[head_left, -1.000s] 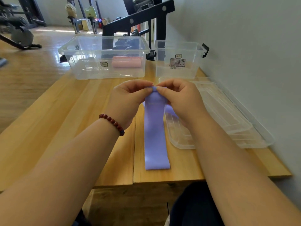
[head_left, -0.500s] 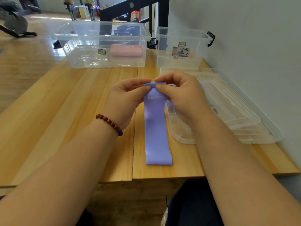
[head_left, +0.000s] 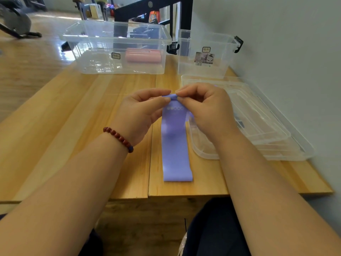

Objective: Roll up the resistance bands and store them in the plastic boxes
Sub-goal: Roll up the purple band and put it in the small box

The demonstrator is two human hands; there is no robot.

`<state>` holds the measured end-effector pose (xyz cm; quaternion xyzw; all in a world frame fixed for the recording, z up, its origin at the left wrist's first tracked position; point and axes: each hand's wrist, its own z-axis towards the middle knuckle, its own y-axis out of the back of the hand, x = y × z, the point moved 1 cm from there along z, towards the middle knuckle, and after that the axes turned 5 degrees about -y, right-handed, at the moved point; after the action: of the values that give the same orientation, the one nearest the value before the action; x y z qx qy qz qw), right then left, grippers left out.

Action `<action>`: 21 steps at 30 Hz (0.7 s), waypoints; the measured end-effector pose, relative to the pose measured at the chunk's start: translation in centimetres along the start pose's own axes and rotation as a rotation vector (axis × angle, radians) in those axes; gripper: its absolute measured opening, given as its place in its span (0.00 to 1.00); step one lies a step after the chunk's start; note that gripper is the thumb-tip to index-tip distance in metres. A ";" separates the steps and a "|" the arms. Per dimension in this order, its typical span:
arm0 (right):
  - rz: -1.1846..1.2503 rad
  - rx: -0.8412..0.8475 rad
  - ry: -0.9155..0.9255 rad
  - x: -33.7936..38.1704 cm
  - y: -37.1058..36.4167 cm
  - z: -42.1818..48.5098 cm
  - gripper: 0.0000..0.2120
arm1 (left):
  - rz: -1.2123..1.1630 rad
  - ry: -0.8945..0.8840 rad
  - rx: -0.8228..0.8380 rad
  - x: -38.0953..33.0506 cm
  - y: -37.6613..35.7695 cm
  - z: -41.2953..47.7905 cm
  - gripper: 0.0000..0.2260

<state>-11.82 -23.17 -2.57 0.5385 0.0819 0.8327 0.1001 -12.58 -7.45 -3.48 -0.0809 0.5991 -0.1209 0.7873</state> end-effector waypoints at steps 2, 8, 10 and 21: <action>0.010 0.001 0.023 -0.1 0.0 0.0 0.09 | 0.014 -0.015 -0.010 0.0 -0.1 -0.1 0.08; 0.144 0.062 -0.140 -0.6 0.1 0.1 0.08 | 0.138 -0.109 -0.073 0.3 -0.2 0.0 0.09; 0.203 0.062 -0.212 -0.8 0.0 0.1 0.07 | 0.159 -0.127 -0.078 0.3 -0.1 0.0 0.10; 0.390 0.039 -0.363 -0.5 -0.1 -0.2 0.06 | 0.112 -0.075 -0.038 0.3 -0.4 -0.1 0.04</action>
<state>-11.75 -23.20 -3.11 0.6866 -0.0267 0.7241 -0.0596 -12.65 -7.92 -3.73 -0.0666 0.5751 -0.0624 0.8130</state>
